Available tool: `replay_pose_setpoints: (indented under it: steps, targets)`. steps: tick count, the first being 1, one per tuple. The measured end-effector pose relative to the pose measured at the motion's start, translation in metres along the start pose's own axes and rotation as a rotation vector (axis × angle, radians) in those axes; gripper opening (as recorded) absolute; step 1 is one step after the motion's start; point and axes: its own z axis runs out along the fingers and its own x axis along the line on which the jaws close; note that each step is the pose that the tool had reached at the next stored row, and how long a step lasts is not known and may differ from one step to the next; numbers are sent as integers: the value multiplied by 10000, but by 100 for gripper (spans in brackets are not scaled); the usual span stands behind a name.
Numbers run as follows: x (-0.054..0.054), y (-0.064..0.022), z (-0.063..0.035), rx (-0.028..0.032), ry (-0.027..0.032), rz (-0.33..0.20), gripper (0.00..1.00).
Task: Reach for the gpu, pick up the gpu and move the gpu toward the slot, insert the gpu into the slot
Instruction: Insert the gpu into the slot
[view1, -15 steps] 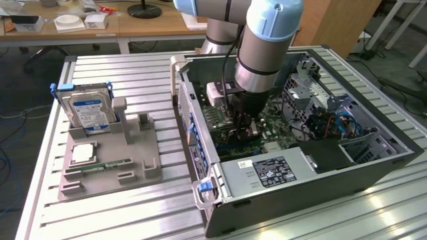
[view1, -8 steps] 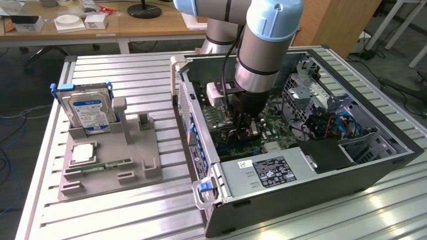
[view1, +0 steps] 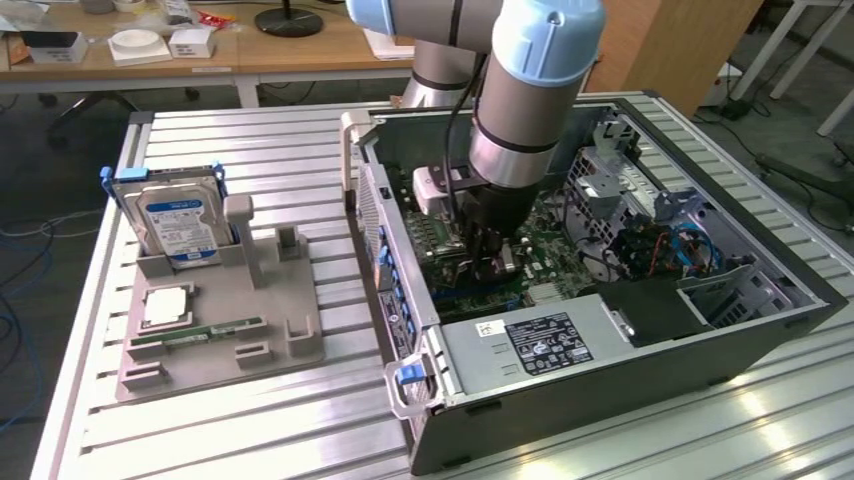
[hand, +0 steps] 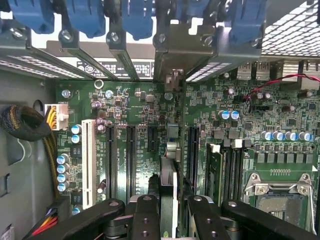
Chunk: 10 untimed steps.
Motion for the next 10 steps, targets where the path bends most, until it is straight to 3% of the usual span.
replay_pose_setpoints:
  steps: [10]
  targets:
    - [-1, 18, 2, 4, -5, -2, 27]
